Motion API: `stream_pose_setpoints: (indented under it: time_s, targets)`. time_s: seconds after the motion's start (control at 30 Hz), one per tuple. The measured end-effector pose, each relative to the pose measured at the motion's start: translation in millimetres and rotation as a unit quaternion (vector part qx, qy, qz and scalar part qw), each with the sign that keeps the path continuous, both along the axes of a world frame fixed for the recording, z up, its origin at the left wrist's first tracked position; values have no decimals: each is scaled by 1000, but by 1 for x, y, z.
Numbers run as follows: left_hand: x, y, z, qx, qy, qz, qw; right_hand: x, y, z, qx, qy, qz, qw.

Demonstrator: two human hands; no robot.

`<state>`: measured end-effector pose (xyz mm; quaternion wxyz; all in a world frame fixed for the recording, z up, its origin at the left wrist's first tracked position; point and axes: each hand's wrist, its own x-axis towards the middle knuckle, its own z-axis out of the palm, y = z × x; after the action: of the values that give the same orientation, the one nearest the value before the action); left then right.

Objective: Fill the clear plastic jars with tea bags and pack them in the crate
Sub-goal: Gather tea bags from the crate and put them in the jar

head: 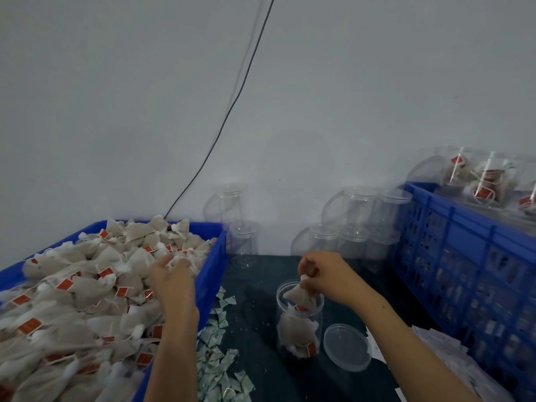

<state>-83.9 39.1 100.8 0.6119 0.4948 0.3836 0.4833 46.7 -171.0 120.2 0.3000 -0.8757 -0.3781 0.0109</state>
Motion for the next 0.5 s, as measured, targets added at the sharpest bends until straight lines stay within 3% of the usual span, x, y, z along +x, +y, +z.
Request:
stream_pose_setpoints:
  time_s: [0.13,0.27,0.5]
  targets:
    - [7,-15,-14,175,51,-105,978,-6,5,2,-42,-39,-5,998]
    - [12,-23,-38,262,120,-214,933,-12,13,-2,-126,-103,4,987]
    - [9,-17,-78,255,208,-289,899,-14,32,-7,-342,-39,73,936]
